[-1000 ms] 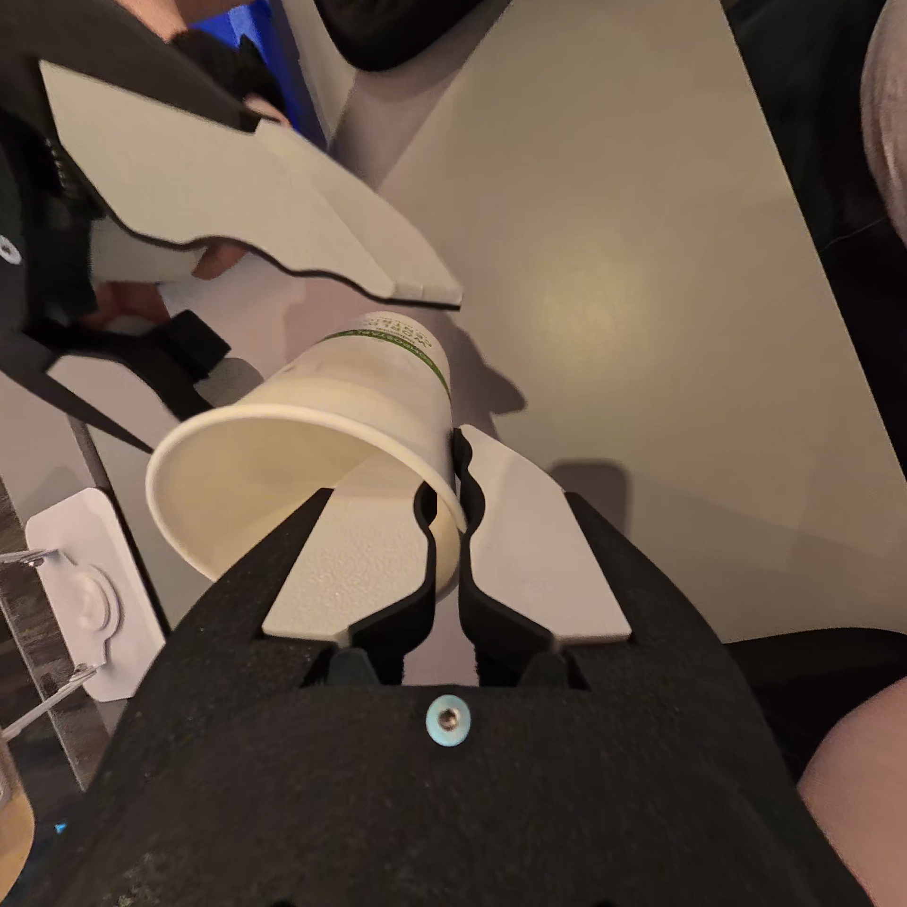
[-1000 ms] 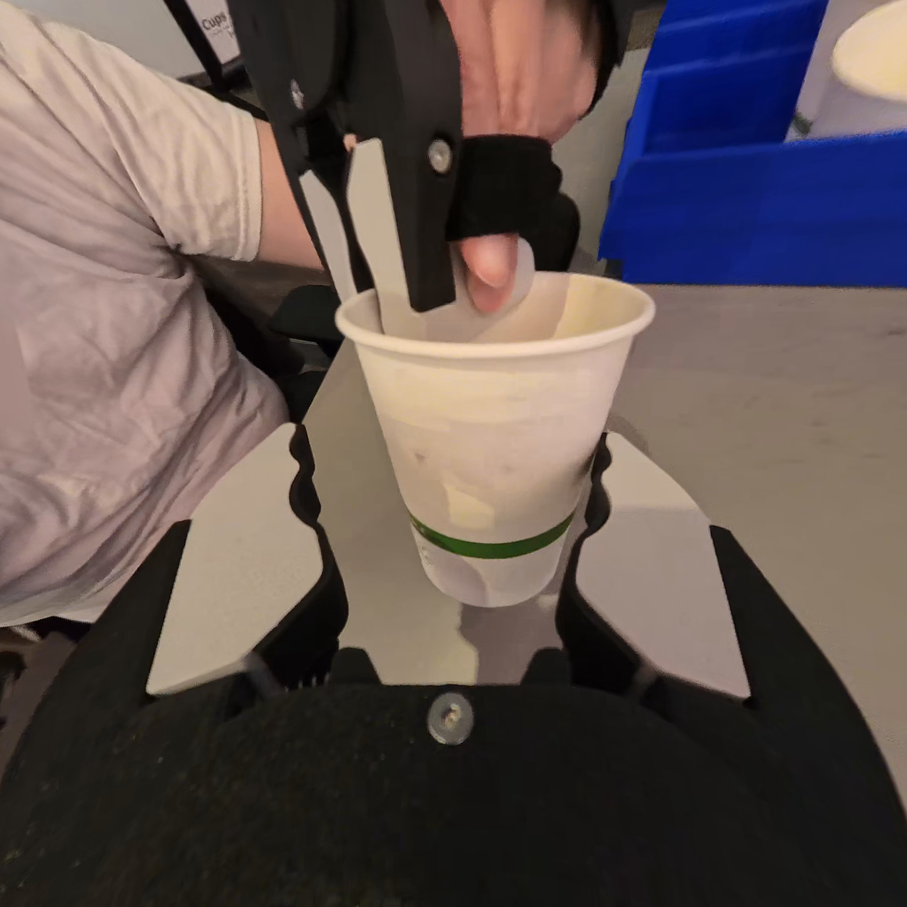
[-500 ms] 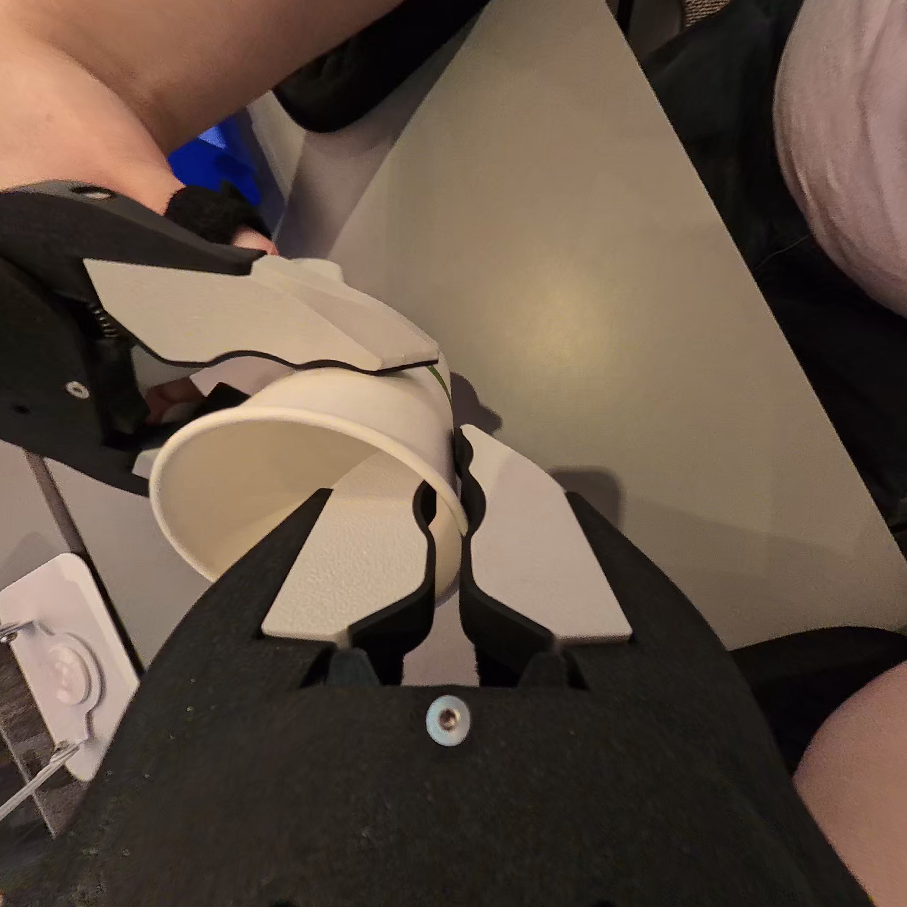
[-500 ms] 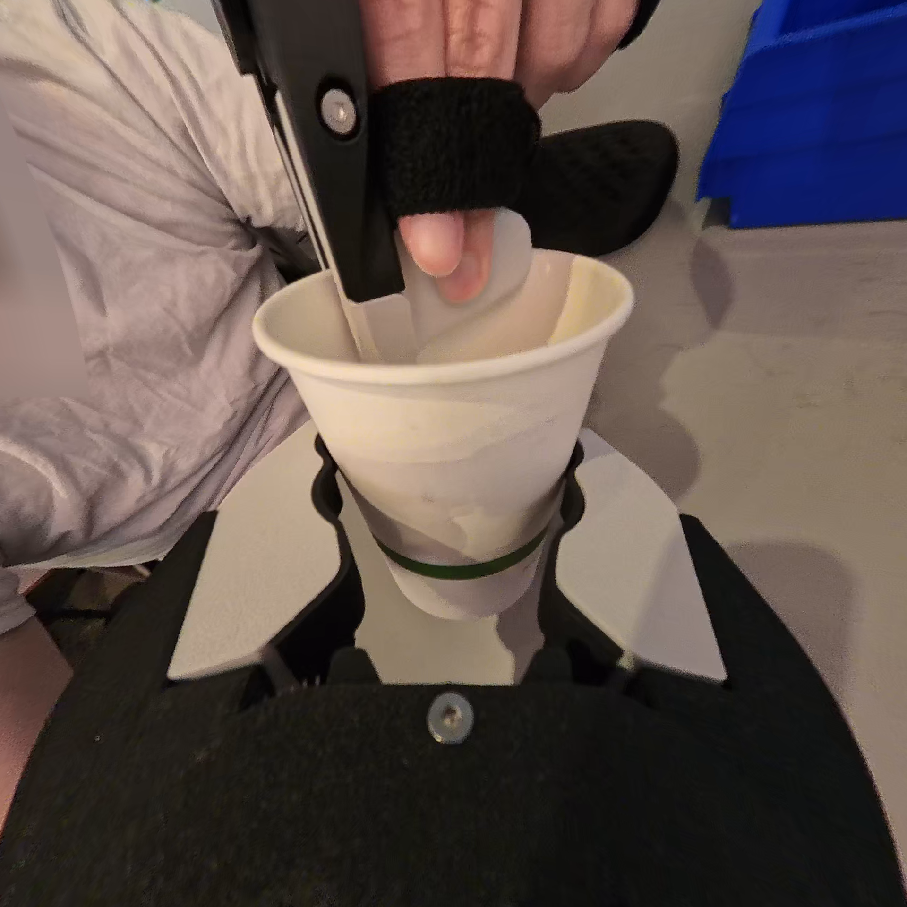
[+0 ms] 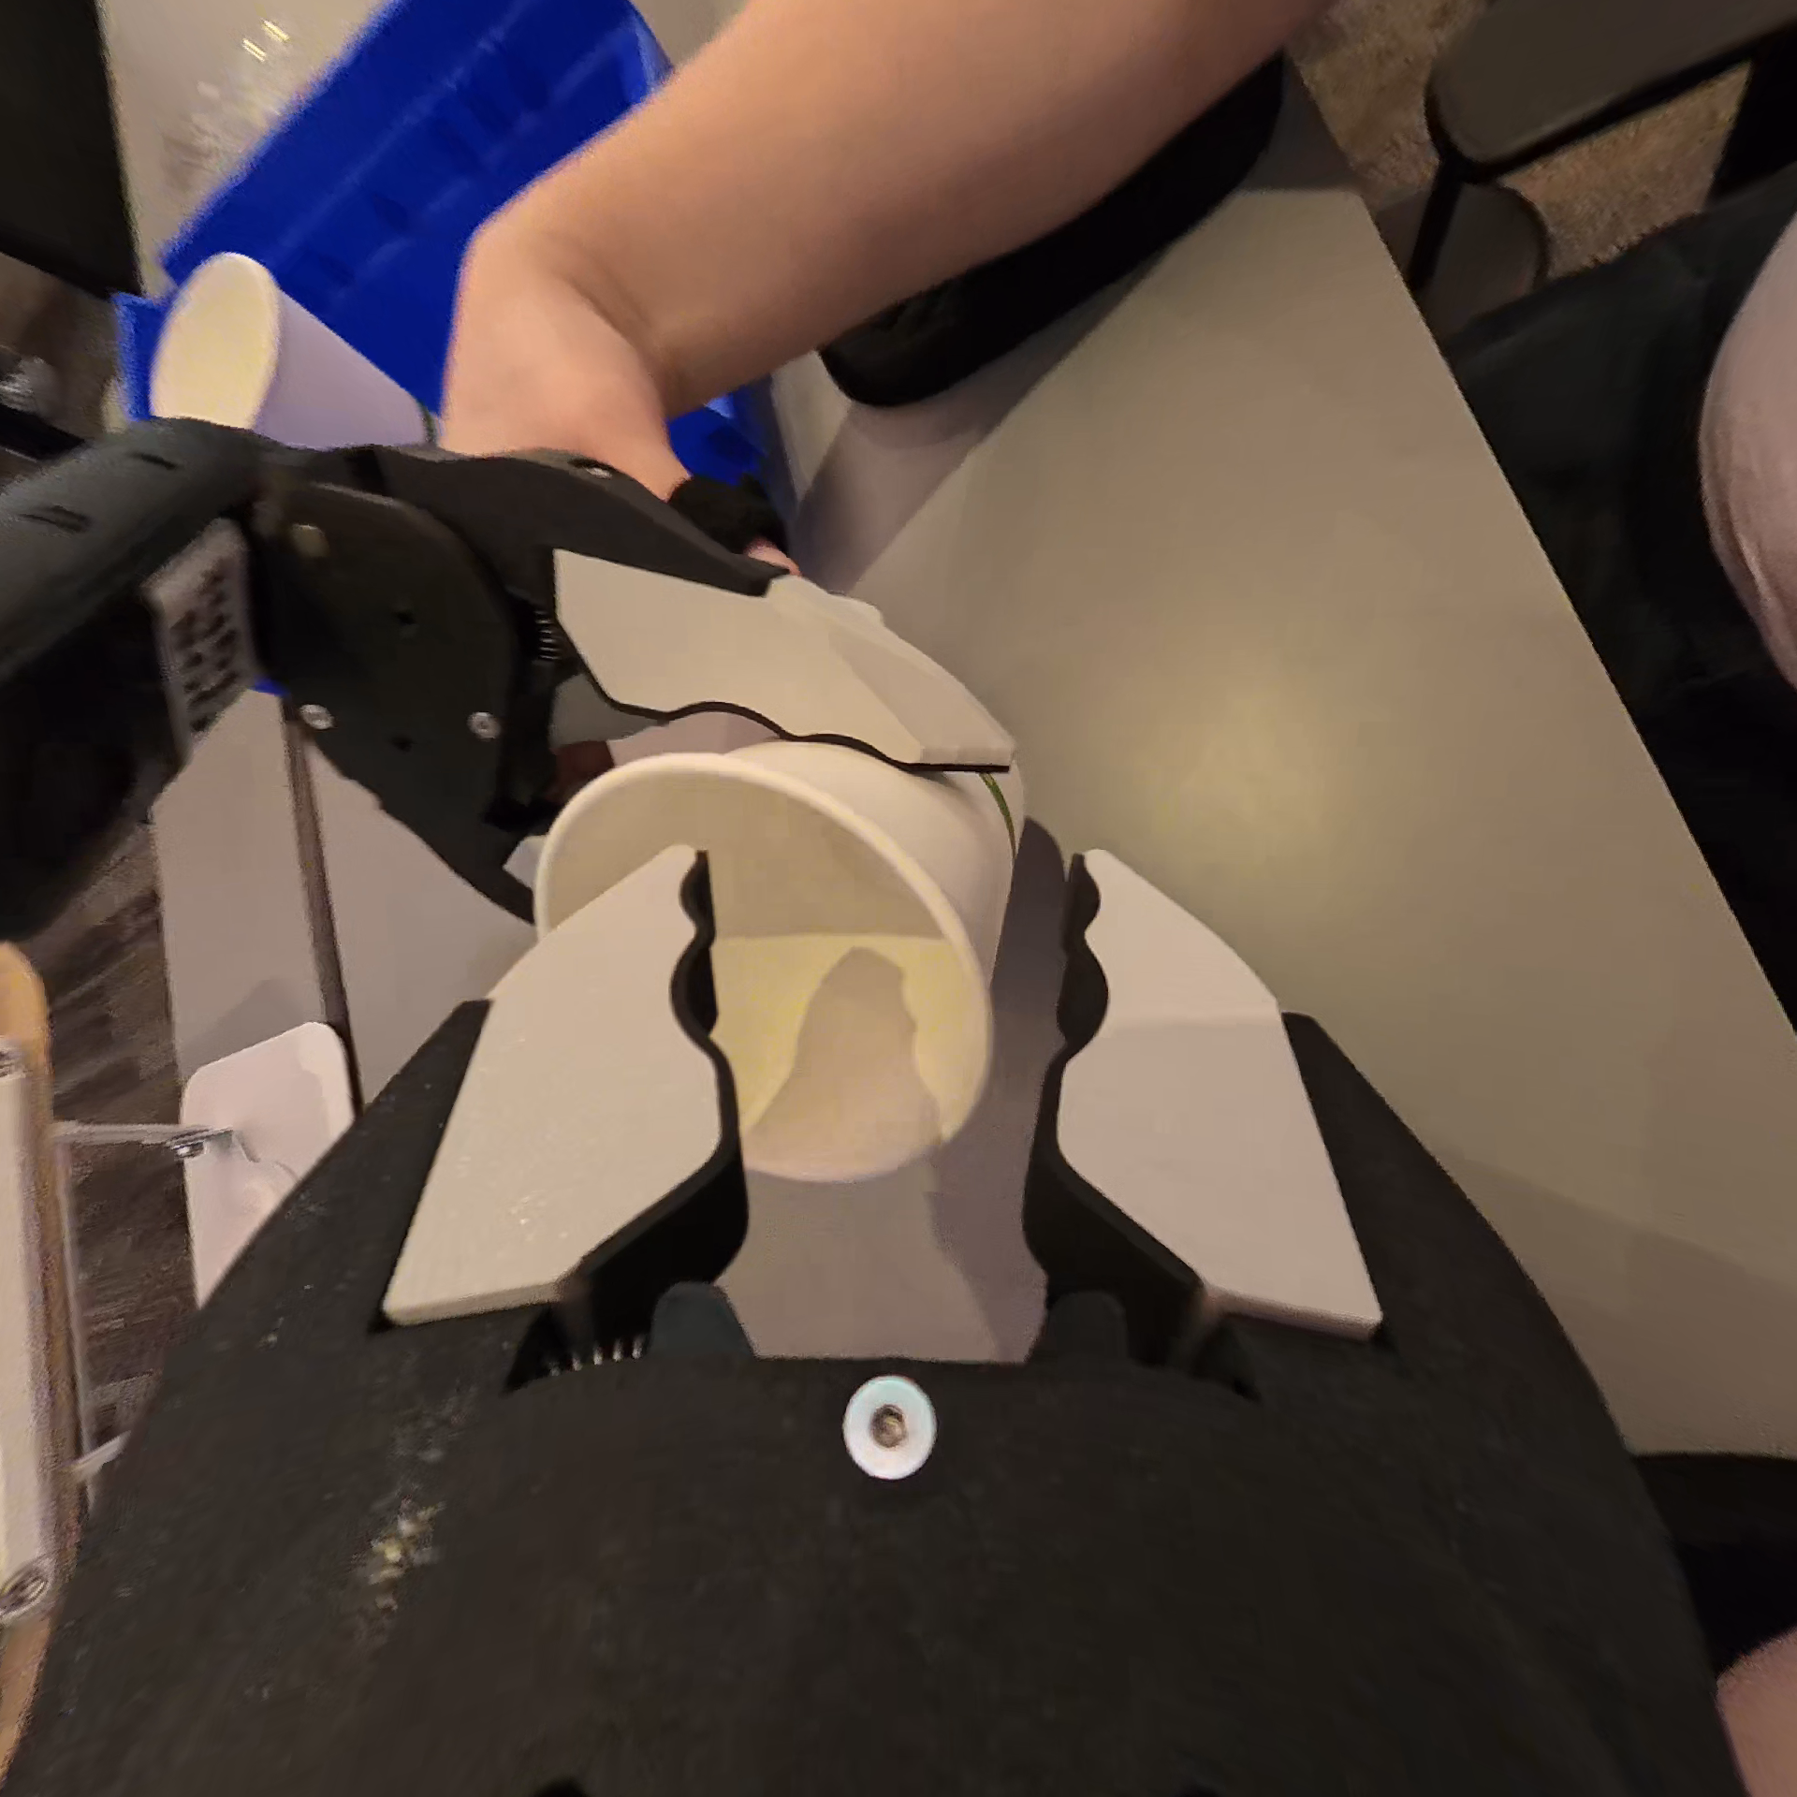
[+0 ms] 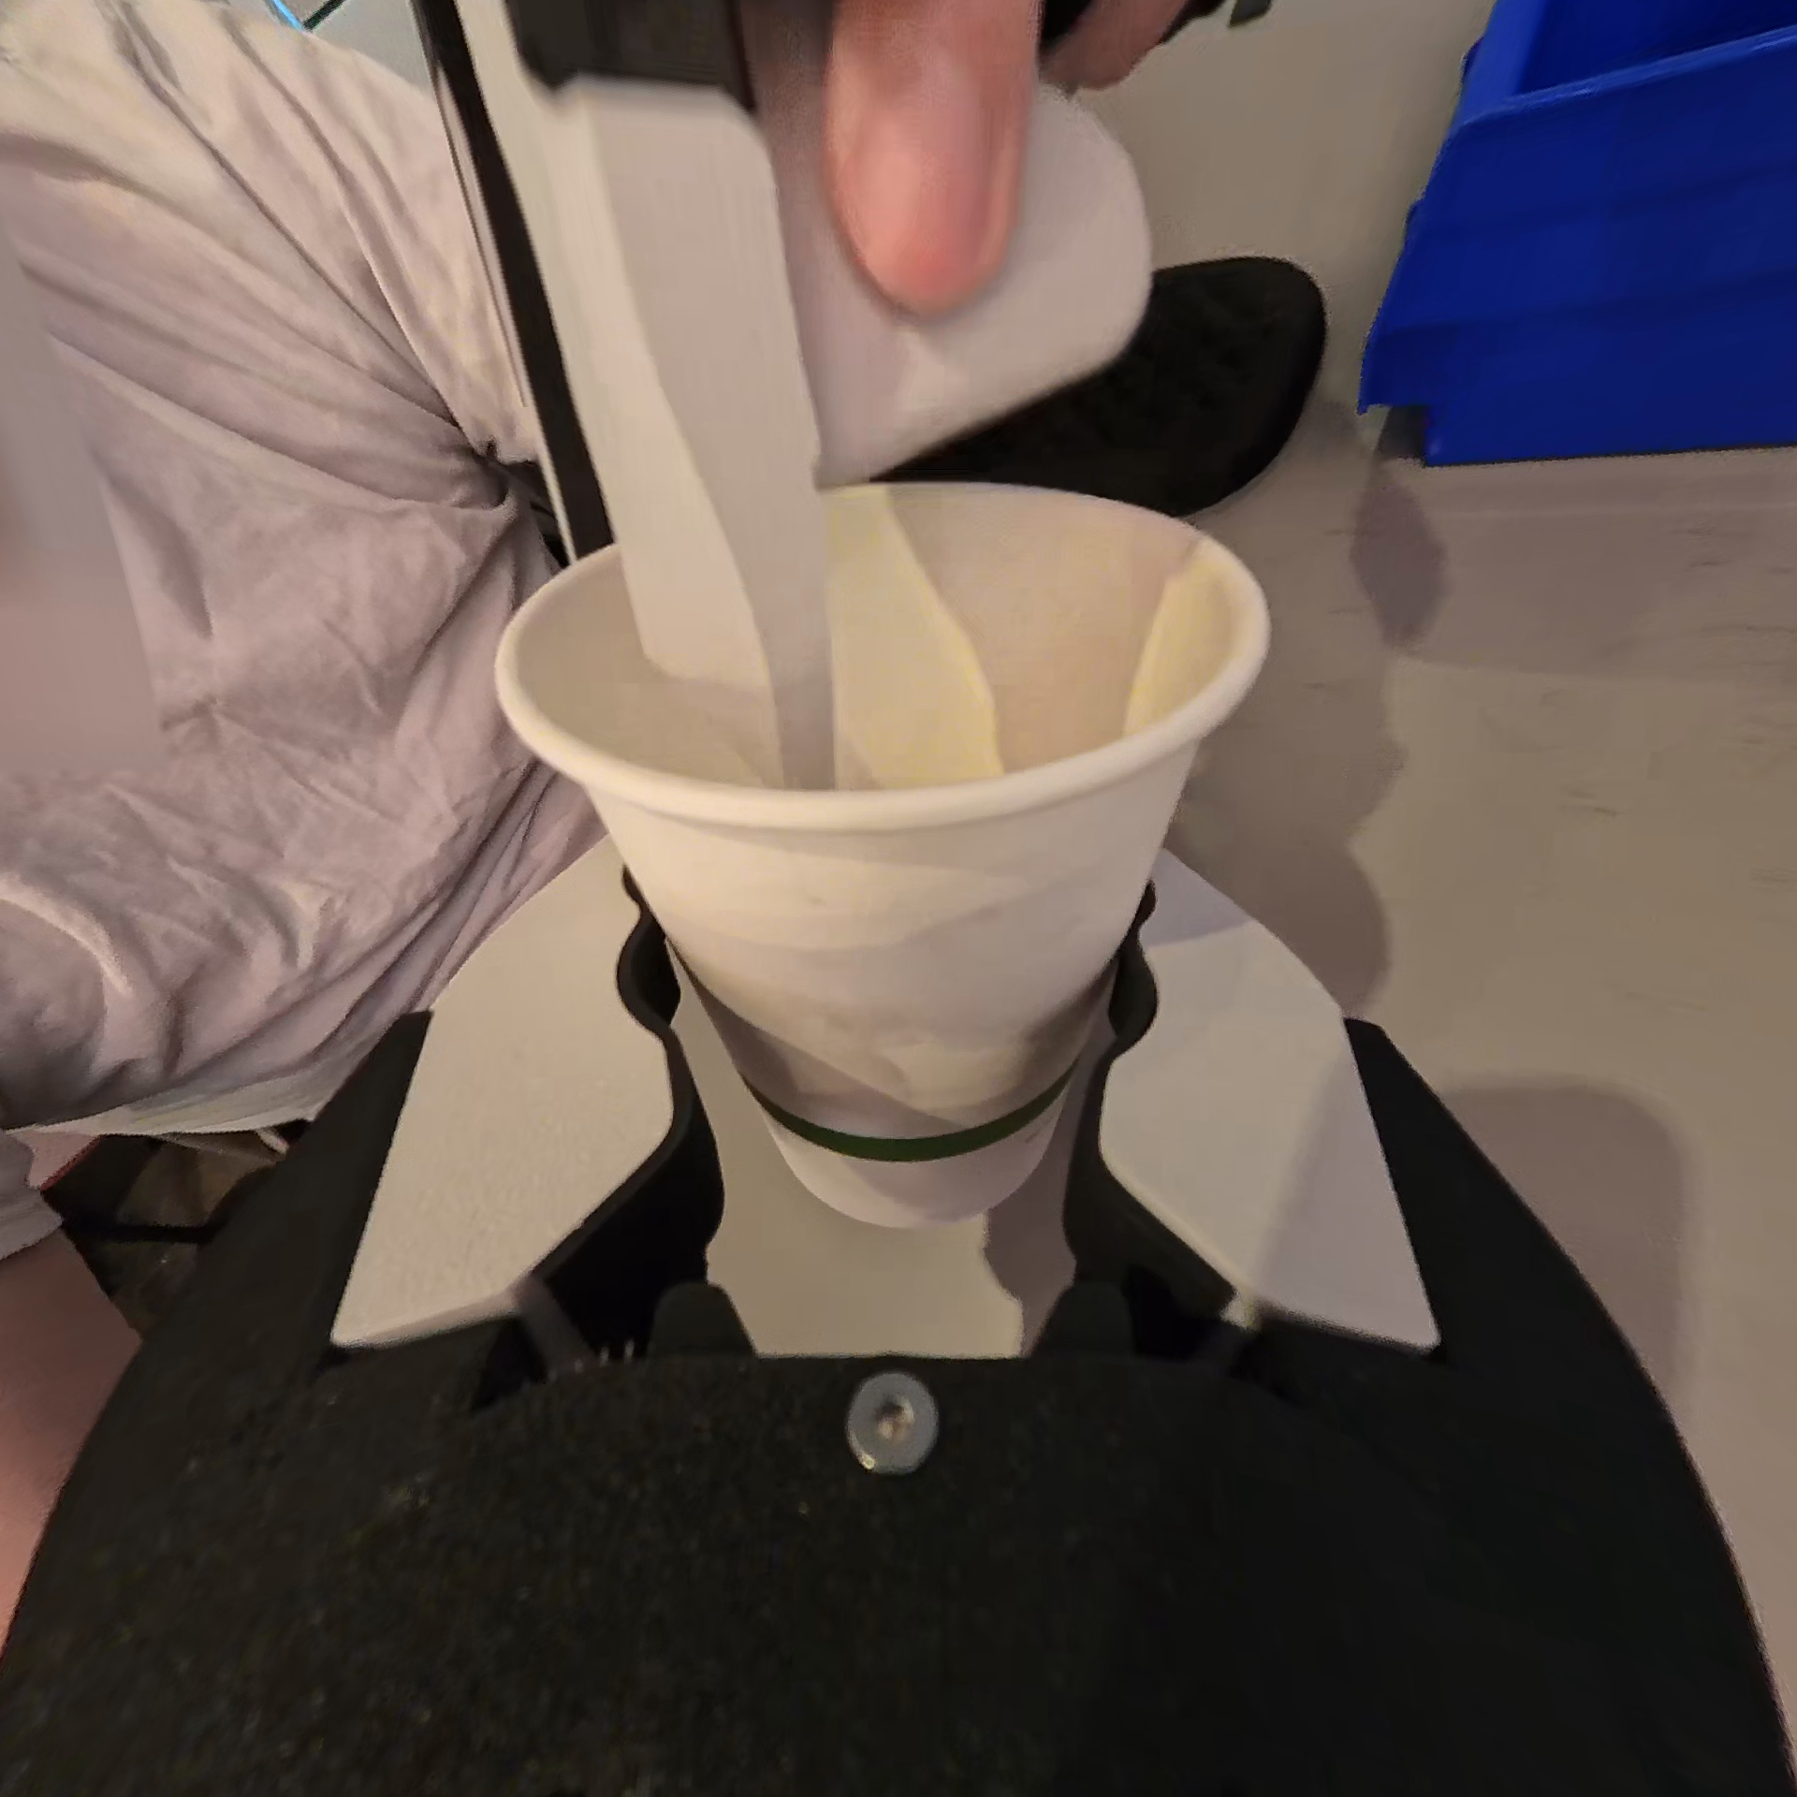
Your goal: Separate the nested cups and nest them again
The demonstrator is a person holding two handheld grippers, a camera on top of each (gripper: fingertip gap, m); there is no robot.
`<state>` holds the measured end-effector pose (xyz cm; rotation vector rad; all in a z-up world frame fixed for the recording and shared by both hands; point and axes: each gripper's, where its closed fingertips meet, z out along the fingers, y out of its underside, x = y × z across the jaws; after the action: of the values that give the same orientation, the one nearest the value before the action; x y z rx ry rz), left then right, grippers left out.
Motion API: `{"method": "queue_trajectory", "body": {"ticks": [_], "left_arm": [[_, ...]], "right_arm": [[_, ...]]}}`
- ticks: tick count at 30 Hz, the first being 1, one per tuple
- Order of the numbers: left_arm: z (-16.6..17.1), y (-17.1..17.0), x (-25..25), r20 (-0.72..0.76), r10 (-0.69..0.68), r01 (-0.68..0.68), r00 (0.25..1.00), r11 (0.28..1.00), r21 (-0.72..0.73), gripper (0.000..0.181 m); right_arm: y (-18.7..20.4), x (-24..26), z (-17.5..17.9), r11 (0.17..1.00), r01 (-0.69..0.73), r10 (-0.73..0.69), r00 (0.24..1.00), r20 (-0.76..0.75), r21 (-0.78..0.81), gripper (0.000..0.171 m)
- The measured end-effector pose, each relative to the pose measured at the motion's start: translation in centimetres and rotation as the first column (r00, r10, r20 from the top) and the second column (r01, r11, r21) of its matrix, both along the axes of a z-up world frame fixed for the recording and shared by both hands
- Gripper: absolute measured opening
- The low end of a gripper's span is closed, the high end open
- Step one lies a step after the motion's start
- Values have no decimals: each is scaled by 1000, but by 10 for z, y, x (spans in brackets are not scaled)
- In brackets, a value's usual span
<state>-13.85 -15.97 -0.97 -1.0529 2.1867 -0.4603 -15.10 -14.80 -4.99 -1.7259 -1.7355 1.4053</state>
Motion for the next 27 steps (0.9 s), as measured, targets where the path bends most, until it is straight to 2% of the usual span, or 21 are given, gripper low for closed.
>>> {"method": "queue_trajectory", "body": {"ticks": [3,7,9,10,11,12,14,16,17,18,20,22,24,27], "left_arm": [[31,10,-3,145,52,-52,988,999,-3,76],[73,23,-22,303,140,-125,943,990,-68,75],[97,33,-32,405,190,-172,894,982,-81,78],[109,40,-37,460,222,-205,860,975,-88,79],[121,46,-42,509,256,-237,822,966,-104,77],[132,53,-48,546,293,-267,785,955,-128,74],[145,68,-59,585,376,-339,719,924,-177,69],[148,81,-68,584,447,-404,678,890,-212,69],[149,85,-71,577,471,-423,667,877,-227,70],[150,88,-74,575,491,-437,654,866,-243,72],[156,94,-78,588,532,-461,609,841,-283,71],[164,95,-80,599,561,-447,571,825,-345,67],[169,95,-81,603,575,-415,553,818,-399,61],[169,97,-82,604,577,-409,549,816,-408,61]], "right_arm": [[12,6,8,998,61,-61,998,-22,13,88],[38,28,33,975,210,-203,976,-84,78,88],[56,50,59,928,341,-321,936,-144,147,88],[69,65,74,880,431,-398,898,-188,198,88],[83,84,92,809,537,-483,839,-249,240,88],[100,109,109,698,661,-588,749,-306,276,88],[132,174,140,397,870,-747,491,-447,292,88],[149,249,158,69,971,-811,189,-554,230,88],[151,280,160,-47,979,-809,79,-583,196,88],[152,304,158,-115,979,-804,7,-594,166,88],[156,339,145,-200,971,-820,-91,-565,134,88],[161,359,125,-255,953,-845,-136,-517,166,88],[167,367,109,-266,945,-866,-147,-478,191,88],[174,367,90,-230,960,-890,-142,-434,158,88]]}}
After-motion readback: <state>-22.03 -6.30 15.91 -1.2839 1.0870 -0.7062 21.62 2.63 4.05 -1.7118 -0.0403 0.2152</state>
